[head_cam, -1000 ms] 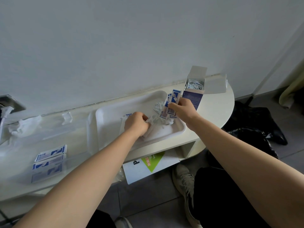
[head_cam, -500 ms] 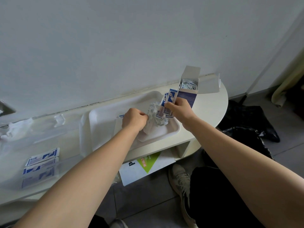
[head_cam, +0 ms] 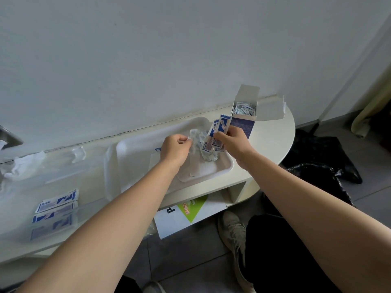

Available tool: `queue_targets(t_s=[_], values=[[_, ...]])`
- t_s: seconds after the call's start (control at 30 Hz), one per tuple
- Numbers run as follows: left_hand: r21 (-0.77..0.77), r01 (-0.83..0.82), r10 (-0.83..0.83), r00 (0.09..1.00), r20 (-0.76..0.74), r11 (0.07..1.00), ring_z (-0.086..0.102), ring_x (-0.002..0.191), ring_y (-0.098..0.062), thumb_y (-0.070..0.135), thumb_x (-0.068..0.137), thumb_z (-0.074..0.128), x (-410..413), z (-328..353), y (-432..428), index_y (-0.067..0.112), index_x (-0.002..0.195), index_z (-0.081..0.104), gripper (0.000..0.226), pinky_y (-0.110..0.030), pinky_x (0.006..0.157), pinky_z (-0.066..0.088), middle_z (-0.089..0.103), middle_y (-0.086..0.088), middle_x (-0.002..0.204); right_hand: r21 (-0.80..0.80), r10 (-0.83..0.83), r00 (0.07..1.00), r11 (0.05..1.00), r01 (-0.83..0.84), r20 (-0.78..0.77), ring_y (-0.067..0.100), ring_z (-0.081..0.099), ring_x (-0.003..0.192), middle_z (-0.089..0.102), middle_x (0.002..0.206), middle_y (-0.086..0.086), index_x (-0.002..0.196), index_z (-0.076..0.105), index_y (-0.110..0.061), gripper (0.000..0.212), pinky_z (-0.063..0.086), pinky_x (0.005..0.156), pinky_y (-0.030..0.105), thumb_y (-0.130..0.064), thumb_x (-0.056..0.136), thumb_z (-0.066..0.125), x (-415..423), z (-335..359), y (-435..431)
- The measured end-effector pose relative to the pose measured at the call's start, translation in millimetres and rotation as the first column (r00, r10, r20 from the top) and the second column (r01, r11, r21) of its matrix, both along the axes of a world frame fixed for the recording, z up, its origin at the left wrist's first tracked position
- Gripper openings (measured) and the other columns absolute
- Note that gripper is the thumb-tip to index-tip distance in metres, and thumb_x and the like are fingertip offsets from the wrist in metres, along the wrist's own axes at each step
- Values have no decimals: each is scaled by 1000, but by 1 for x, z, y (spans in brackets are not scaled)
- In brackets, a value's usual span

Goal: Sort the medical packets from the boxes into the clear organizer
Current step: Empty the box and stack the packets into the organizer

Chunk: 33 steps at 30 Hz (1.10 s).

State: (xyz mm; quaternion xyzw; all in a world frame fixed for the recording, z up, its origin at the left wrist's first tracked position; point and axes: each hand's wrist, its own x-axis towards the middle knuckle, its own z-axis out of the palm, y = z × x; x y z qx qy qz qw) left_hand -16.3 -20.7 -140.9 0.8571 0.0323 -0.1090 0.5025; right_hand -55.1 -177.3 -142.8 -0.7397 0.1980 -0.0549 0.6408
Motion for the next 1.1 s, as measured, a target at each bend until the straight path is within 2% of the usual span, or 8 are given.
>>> queue_targets(t_s=[0.07, 0.13, 0.27, 0.4, 0.6, 0.77, 0.97, 1.1], values=[[6, 76, -76, 997, -23, 997, 62, 96, -23, 36, 92, 60, -1, 0, -10, 12, 120, 61, 37, -36, 87, 52, 66, -3, 110, 14, -15, 1000, 1000, 15, 13, 21, 68, 87, 70, 95, 9, 98, 64, -7, 11, 57, 80, 34, -9, 90, 57, 0, 0, 1], [235, 139, -151, 988, 32, 962, 58, 109, -23, 43, 91, 59, -4, 2, -13, 14, 128, 55, 47, -28, 85, 44, 60, -2, 122, 21, -31, 999, 999, 30, 21, 15, 66, 83, 68, 92, 3, 99, 62, -10, 9, 56, 76, 30, -10, 91, 57, 0, 2, 2], [626, 234, -329, 943, 38, 744, 56, 104, -25, 46, 78, 72, -11, 0, 0, 15, 113, 58, 49, -30, 77, 42, 56, -7, 118, -5, -47, 999, 999, 47, 16, 20, 67, 87, 69, 94, 8, 99, 64, -5, 12, 56, 78, 32, -10, 90, 57, 2, 0, 3], [769, 305, -460, 888, -16, 562, 54, 107, -29, 48, 72, 77, -21, -4, 5, 11, 113, 56, 58, -35, 84, 44, 52, -10, 115, -19, -20, 1000, 1000, 20, 12, 21, 68, 87, 70, 96, 11, 99, 64, -2, 14, 56, 77, 33, -9, 90, 56, 3, 0, 8], [734, 278, -437, 899, 29, 620, 56, 103, -30, 23, 77, 74, -19, -9, 11, 13, 105, 62, 32, -34, 80, 46, 56, -10, 113, 86, 274, 947, 961, -263, -165, 17, 64, 82, 67, 93, 7, 110, 59, -3, 19, 50, 70, 26, -11, 94, 56, 3, -1, 21], [714, 271, -332, 942, -57, 645, 59, 103, -31, 24, 74, 80, -14, -11, 14, 8, 108, 63, 41, -34, 79, 49, 63, -12, 112, -9, 136, 971, 990, -141, -194, 26, 65, 90, 68, 101, 13, 103, 62, -7, 13, 54, 86, 41, -11, 92, 58, 6, -5, 16], [678, 298, -263, 952, -157, 672, 61, 102, -29, 27, 72, 82, -10, -8, 14, 8, 108, 65, 43, -31, 78, 49, 65, -10, 111, 20, 142, 978, 990, -140, -154, 22, 65, 84, 68, 92, 7, 100, 62, -9, 9, 54, 85, 38, -10, 92, 56, 3, -5, 12], [650, 274, -260, 958, -121, 708, 62, 96, -28, 22, 74, 79, -14, -7, 17, 11, 96, 68, 27, -29, 72, 47, 67, -9, 103, 40, 130, 984, 991, -126, -122, 20, 66, 83, 68, 93, 8, 103, 61, -5, 13, 55, 83, 36, -10, 93, 56, 2, -2, 11]])
